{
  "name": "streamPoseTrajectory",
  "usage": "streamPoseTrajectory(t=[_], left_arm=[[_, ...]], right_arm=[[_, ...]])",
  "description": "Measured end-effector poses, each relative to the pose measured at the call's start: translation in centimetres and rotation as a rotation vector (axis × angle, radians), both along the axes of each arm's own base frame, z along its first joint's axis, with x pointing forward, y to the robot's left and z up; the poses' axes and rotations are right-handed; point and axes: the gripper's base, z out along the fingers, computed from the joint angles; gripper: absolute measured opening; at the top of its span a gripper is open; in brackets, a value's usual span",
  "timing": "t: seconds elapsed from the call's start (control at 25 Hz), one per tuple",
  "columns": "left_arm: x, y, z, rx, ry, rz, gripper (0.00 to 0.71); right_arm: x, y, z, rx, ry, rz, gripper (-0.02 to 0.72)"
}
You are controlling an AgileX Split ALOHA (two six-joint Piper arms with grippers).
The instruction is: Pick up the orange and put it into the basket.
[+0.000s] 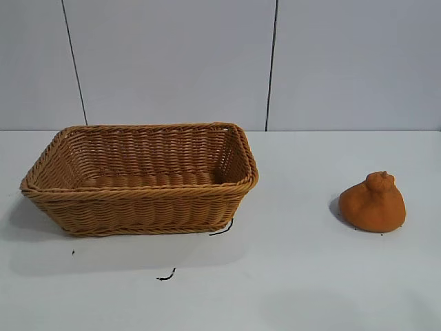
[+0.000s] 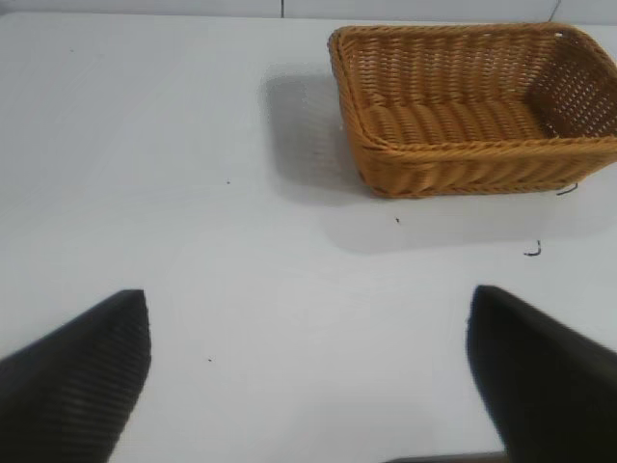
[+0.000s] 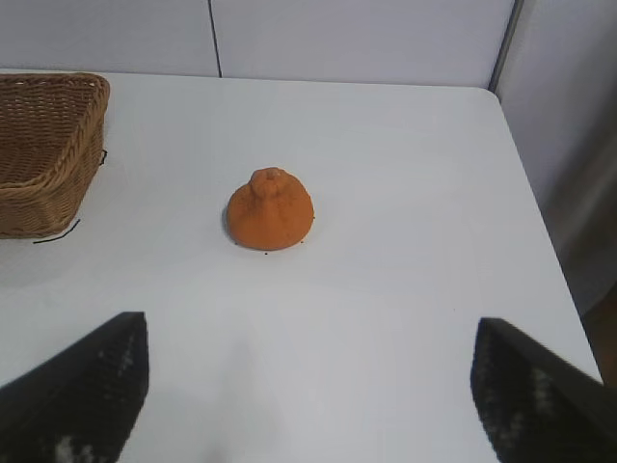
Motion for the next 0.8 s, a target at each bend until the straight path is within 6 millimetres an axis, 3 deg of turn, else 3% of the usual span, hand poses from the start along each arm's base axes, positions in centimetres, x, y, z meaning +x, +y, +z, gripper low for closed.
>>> streamPoseTrajectory(t=[0.56, 0.68, 0.8], left_arm=[[0.0, 0.0, 0.0, 0.000, 0.000, 0.000, 0.639], [0.0, 0.0, 0.0, 0.000, 0.000, 0.000, 0.639], [0.0, 0.0, 0.0, 0.000, 0.000, 0.000, 0.639]], right_arm=[[0.1, -0.2, 0.7, -0.017, -0.002, -0.012, 0.645], [1.6, -0.3, 2.5, -0.050, 0.062, -0.029, 0.645], [4.6, -0.2, 4.6, -0.060, 0.166, -0.037, 0.645]])
